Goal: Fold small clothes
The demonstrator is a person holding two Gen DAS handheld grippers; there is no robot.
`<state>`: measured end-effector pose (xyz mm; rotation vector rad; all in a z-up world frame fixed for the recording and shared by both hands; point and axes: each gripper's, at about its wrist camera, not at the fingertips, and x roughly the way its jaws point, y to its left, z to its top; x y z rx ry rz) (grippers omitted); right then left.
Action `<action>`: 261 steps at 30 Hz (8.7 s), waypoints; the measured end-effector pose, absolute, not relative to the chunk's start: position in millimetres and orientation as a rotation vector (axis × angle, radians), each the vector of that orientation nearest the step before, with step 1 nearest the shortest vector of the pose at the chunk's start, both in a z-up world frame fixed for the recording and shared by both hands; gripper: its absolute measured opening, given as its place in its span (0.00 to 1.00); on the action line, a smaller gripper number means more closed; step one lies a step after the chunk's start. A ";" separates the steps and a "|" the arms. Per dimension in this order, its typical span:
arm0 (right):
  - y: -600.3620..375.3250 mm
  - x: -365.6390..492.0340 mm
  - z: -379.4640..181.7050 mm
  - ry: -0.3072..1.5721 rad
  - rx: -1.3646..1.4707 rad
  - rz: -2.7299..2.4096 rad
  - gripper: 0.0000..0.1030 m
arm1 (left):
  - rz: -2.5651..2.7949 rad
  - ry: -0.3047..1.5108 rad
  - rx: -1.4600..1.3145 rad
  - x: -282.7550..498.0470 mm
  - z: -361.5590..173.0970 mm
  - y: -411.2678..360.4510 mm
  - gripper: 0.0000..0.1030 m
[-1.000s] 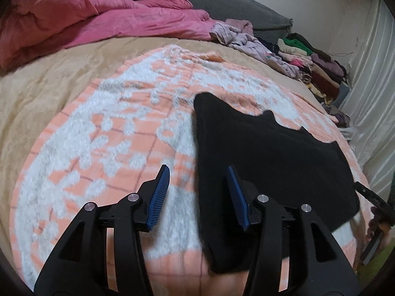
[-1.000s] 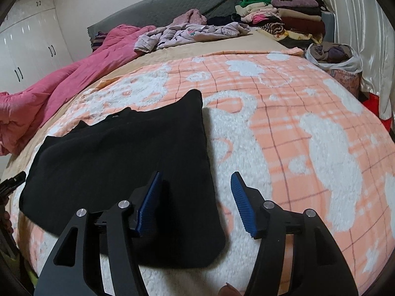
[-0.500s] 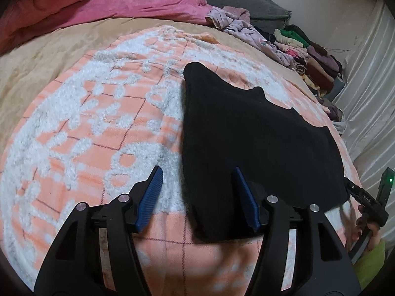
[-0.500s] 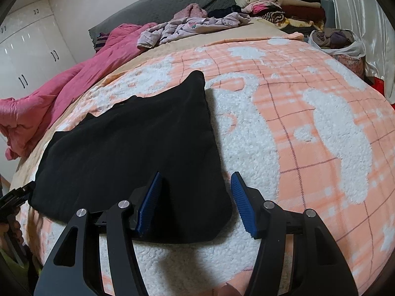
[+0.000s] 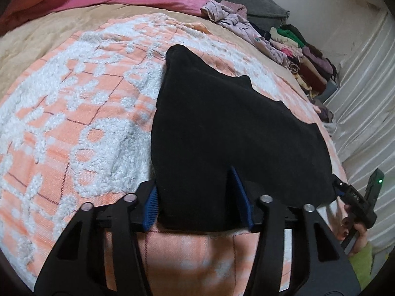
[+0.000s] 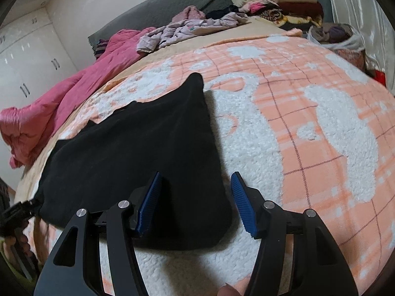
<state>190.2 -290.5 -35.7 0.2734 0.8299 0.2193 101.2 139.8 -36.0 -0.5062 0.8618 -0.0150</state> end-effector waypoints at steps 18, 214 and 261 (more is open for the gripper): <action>-284.2 174.6 -12.8 0.789 0.126 0.209 0.11 | -0.019 0.901 -0.474 87.4 -28.7 145.0 0.12; 49.7 115.1 -44.8 0.732 -0.514 0.609 0.96 | 0.135 0.954 -0.281 180.5 -5.8 197.8 0.91; 2.8 144.4 -17.3 0.654 -0.207 0.713 0.17 | -0.129 1.104 -0.489 237.7 -37.3 168.8 0.55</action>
